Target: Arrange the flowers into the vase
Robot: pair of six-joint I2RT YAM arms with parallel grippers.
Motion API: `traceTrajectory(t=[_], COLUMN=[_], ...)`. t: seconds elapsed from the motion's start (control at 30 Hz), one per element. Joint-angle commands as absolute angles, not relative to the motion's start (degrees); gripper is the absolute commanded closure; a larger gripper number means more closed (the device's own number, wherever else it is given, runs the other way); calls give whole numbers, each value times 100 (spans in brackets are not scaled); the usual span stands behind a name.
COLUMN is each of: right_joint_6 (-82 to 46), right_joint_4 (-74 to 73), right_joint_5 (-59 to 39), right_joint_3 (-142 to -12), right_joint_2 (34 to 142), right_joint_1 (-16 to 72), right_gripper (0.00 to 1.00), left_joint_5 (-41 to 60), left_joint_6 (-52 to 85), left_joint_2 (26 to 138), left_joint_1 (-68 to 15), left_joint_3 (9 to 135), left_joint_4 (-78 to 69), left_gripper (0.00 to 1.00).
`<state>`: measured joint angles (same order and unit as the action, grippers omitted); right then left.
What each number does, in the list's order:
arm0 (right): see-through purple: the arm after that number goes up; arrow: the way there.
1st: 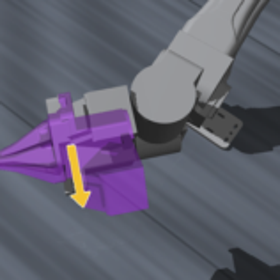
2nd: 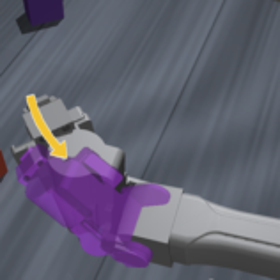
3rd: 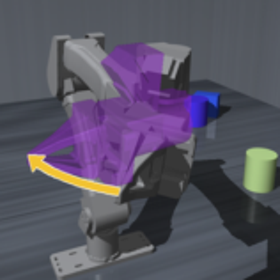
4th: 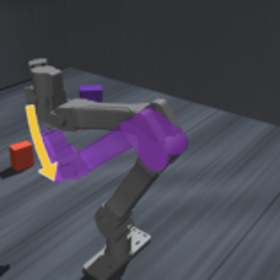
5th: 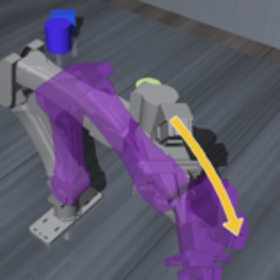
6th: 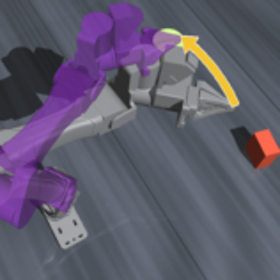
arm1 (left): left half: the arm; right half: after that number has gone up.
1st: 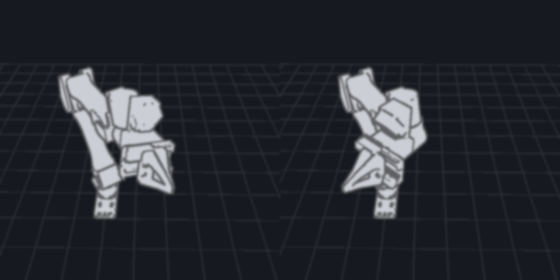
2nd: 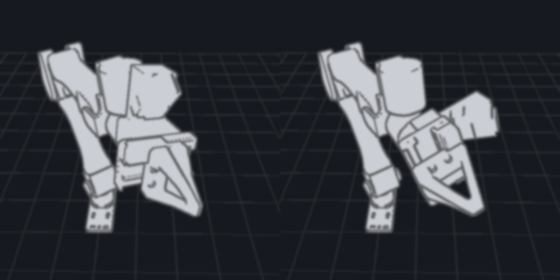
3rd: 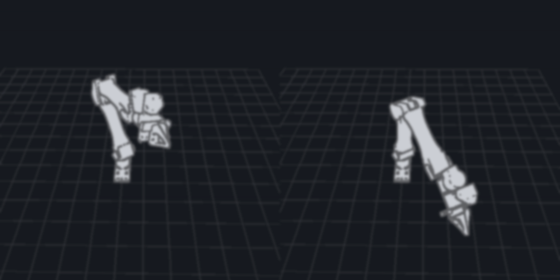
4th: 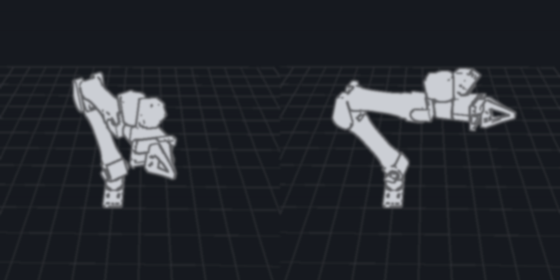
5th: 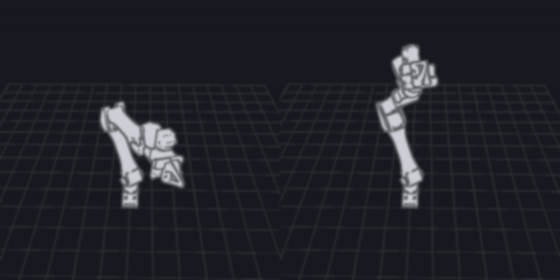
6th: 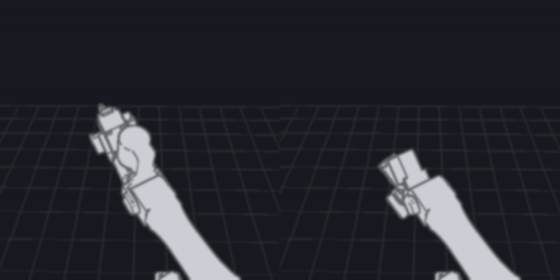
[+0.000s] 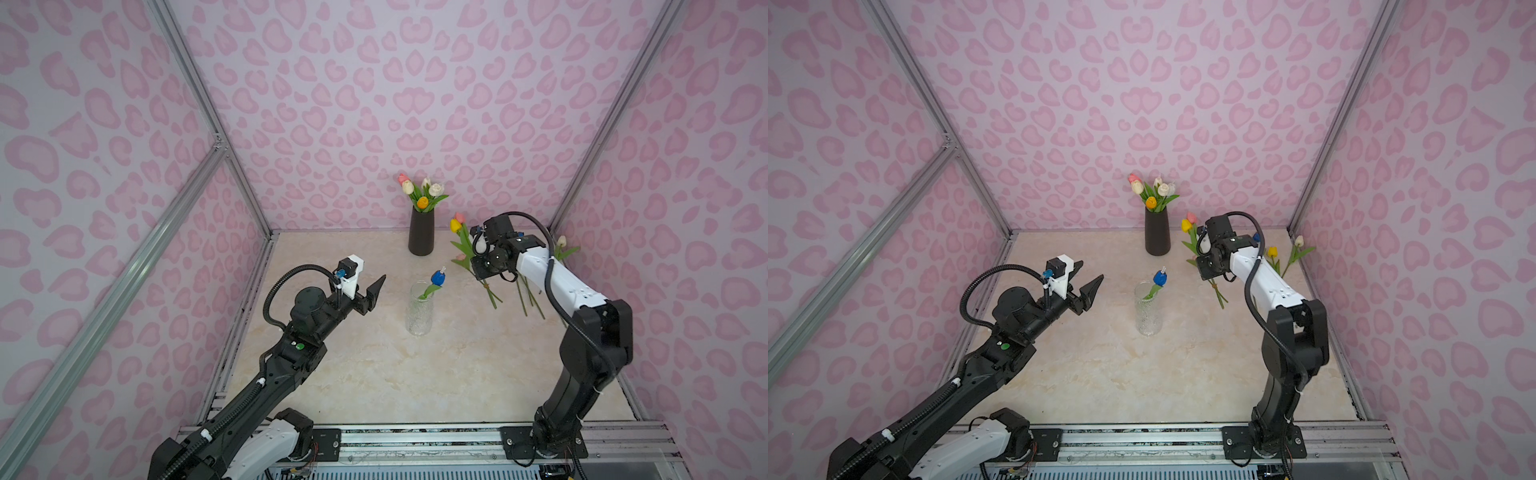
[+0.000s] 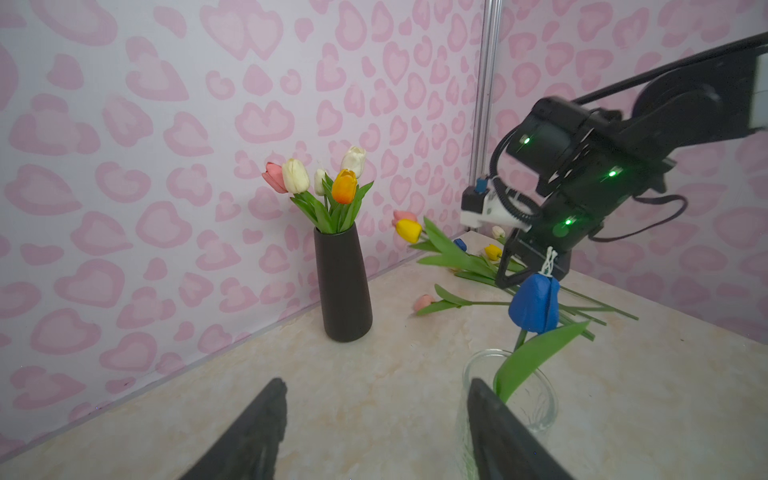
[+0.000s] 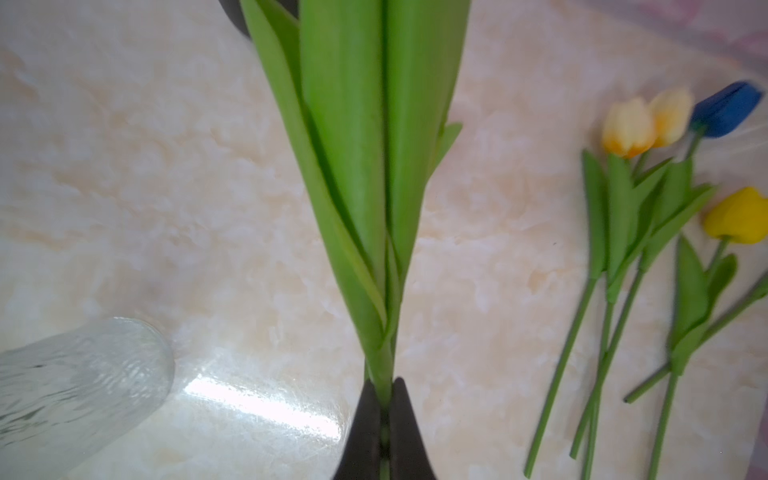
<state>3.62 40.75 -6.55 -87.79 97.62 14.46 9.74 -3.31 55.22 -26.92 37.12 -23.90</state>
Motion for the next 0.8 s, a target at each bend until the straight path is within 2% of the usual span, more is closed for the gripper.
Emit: traceTrajectory(t=[0.0,0.13,0.2,0.27,0.57,0.77], right_joint_6=[46,-639,-1132,-1461,-1293,-1087], right_joint_4=[2795,-199,-1701,-2561,-3056,-2895], right_joint_5=[-1363,-2597,-3003,-3196,-3365,-3604], right_joint_3=[-8265,-6660,-6017,-5740,-5400,-5440], right_joint_2=[8971,7537,7099,6923,6636,6252], right_joint_1=[1459,1500,1501,1512,1634,1679], right_gripper=[100,100,100,100,100,100], left_joint_5=[814,738,723,730,1070,1830], left_joint_6=[-378,-404,-411,-417,-241,-133], left_joint_2=[5519,5547,5566,5579,5584,5683], left_joint_1=[-2694,-2689,-2694,-2691,-2691,-2692], left_joint_3=[3708,3735,3751,3779,3818,4185], left_joint_4=[-2645,-2698,-2725,-2723,-2683,-2687], left_gripper=[30,30,30,30,30,18])
